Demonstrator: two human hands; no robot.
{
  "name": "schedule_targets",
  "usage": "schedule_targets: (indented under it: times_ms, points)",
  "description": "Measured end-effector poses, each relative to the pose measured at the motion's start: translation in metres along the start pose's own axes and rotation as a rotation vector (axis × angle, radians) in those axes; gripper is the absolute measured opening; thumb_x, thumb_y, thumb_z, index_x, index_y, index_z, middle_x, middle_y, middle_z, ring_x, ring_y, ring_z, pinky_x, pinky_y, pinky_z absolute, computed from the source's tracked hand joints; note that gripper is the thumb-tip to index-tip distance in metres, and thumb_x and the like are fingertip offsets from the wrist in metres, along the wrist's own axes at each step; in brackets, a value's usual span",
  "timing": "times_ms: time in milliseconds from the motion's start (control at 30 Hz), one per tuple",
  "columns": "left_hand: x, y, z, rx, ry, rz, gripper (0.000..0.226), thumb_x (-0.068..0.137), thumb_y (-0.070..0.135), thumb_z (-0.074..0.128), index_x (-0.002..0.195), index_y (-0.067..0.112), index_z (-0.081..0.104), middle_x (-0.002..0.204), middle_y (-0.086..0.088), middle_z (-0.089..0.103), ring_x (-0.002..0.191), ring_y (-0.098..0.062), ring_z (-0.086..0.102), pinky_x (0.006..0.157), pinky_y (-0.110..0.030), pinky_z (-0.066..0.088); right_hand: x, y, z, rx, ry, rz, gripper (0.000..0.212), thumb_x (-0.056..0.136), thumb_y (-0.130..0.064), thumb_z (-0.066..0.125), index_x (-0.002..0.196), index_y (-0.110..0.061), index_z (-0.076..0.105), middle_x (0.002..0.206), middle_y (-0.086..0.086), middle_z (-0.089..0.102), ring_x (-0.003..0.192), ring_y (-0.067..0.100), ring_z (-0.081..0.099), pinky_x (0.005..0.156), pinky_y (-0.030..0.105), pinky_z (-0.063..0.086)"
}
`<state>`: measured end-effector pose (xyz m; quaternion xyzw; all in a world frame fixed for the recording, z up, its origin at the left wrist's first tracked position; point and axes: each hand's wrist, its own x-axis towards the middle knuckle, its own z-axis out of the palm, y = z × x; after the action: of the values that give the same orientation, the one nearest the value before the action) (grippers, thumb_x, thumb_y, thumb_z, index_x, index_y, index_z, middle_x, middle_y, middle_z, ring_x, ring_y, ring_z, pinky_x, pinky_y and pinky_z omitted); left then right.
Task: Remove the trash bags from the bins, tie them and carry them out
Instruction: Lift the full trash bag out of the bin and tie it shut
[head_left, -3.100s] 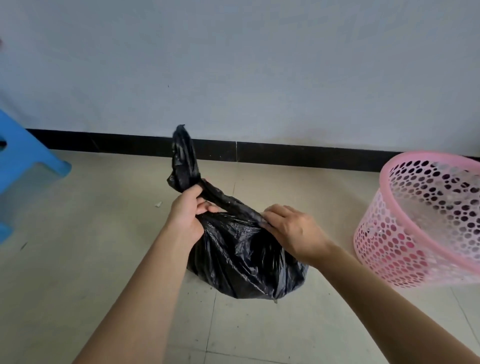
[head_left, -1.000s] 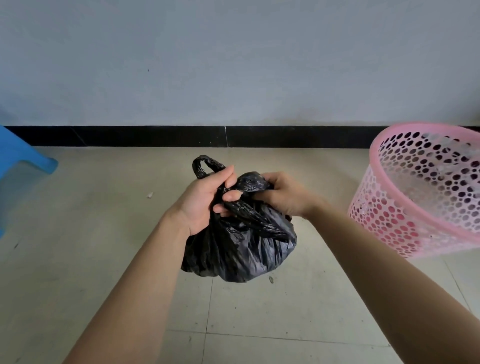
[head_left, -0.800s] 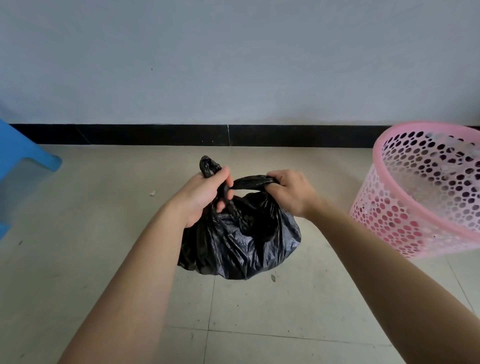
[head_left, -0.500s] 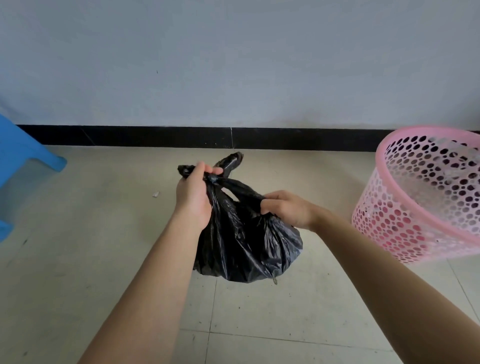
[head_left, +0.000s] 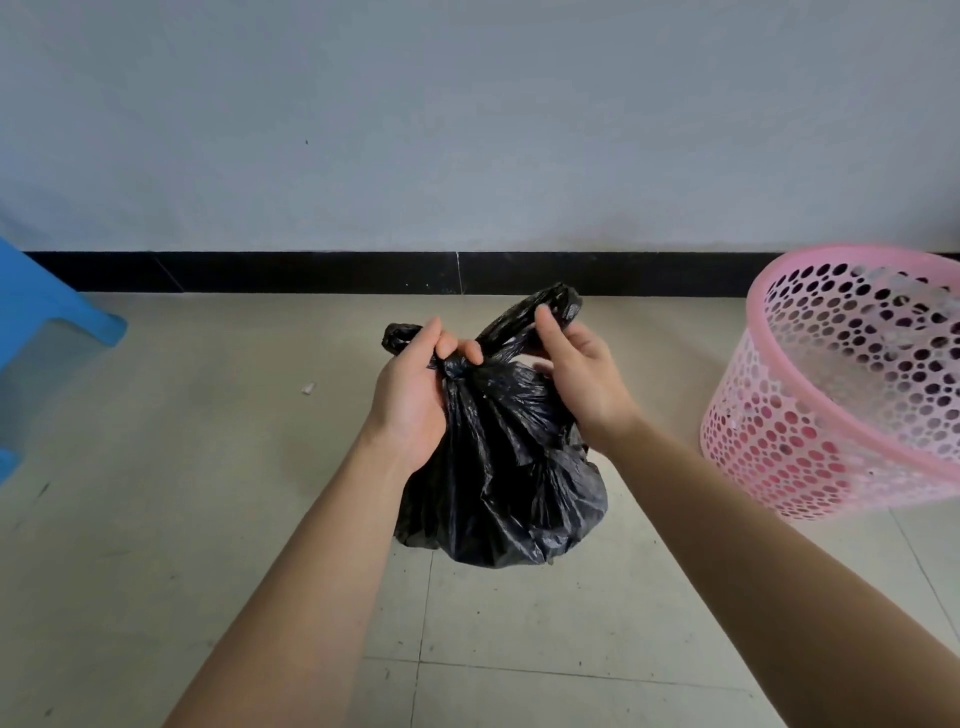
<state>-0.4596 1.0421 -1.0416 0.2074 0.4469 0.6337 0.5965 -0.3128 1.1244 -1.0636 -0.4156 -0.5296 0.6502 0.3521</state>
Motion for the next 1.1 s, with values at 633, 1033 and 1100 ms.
schedule_targets:
  times_ms: [633,1033,1100]
  points:
    - [-0.006,-0.051,-0.068,-0.251,0.911,0.062,0.041,0.104,0.036,0.03,0.068,0.024,0.017,0.06,0.003,0.014,0.044,-0.015,0.012,0.042,-0.026,0.016,0.005,0.062,-0.059,0.135,0.728,0.23,0.028,0.103,-0.029,0.037,0.083,-0.011,0.046,0.059,0.003,0.039,0.049,0.018,0.042,0.052,0.032,0.047]
    - [0.003,-0.016,-0.05,1.064,0.631,-0.097,0.091,0.09,0.075,-0.004,0.089,0.012,0.062,0.082,-0.008,0.07,0.078,-0.032,0.067,0.072,-0.045,0.059,0.008,0.047,-0.058,-0.222,-0.04,0.341,0.053,0.077,-0.06,0.075,0.097,-0.014,0.057,0.096,0.009,0.069,0.084,0.02,0.064,0.075,0.035,0.05]
    - [0.003,-0.014,-0.045,0.891,0.653,-0.147,0.094,0.086,0.081,0.001,0.093,0.009,0.061,0.085,-0.012,0.073,0.072,-0.033,0.07,0.067,-0.043,0.063,0.008,0.051,-0.054,0.135,-0.055,0.317,0.038,0.079,-0.03,0.082,0.102,-0.01,0.059,0.089,0.006,0.066,0.079,0.017,0.064,0.067,0.026,0.052]
